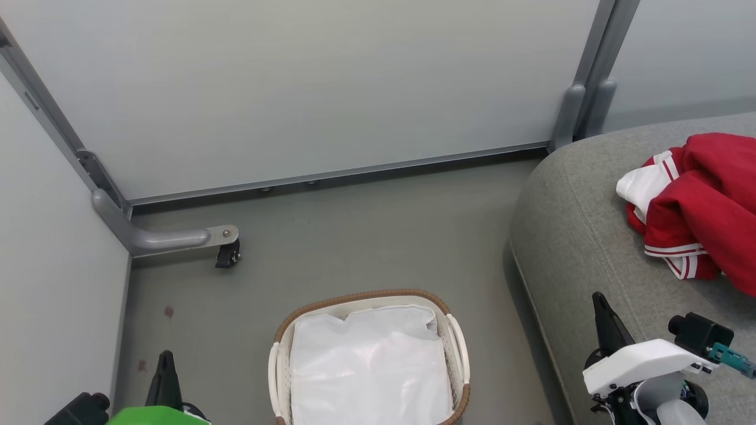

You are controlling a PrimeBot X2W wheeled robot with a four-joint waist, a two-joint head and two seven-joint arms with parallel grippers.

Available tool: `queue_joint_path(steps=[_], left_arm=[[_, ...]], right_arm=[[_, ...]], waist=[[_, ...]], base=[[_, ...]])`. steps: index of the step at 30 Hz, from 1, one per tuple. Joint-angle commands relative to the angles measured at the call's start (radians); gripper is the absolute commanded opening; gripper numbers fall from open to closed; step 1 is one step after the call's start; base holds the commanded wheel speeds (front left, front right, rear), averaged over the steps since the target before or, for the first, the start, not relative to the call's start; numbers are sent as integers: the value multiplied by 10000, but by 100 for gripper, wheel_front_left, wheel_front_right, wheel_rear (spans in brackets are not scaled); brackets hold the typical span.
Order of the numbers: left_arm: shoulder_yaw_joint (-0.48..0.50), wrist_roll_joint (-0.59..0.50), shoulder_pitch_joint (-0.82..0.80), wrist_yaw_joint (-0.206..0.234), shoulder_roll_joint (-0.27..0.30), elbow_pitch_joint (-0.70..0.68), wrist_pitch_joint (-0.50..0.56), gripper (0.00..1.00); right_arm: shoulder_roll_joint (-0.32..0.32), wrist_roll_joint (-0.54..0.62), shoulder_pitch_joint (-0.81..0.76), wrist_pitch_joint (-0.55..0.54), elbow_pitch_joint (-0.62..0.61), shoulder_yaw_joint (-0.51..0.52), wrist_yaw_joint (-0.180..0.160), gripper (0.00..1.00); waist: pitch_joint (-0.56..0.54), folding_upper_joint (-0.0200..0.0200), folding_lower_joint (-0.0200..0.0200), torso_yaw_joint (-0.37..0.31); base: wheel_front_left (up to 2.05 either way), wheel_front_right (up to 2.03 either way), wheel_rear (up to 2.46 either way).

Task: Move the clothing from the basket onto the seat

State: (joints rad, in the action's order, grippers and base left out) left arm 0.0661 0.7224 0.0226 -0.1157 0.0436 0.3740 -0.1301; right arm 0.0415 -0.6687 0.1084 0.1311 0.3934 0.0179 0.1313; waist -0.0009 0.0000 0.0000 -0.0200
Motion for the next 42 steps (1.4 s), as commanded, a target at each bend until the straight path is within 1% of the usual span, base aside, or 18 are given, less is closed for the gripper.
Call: queue_joint_path(steps=[1,11,19,42], left_arm=[[64,360,-317,-58,53,-178,83,0],[139,1787,-504,-74,60,-379,482,0],[184,2720,-614,-86,65,-494,741,0],[300,5019,-917,-117,78,-800,1381,0]], right_arm=[[58,-384,82,-93,-210,64,-1,0],[68,-1891,72,-486,-431,217,-2,0],[74,-2876,64,-744,-577,316,-3,0],[90,-5314,44,-1390,-931,563,-5,0]], waist=[[0,0,0,3],[5,0,0,26],[8,0,0,43],[18,0,0,90]], base=[[0,0,0],[0,0,0],[0,0,0],[0,0,0]])
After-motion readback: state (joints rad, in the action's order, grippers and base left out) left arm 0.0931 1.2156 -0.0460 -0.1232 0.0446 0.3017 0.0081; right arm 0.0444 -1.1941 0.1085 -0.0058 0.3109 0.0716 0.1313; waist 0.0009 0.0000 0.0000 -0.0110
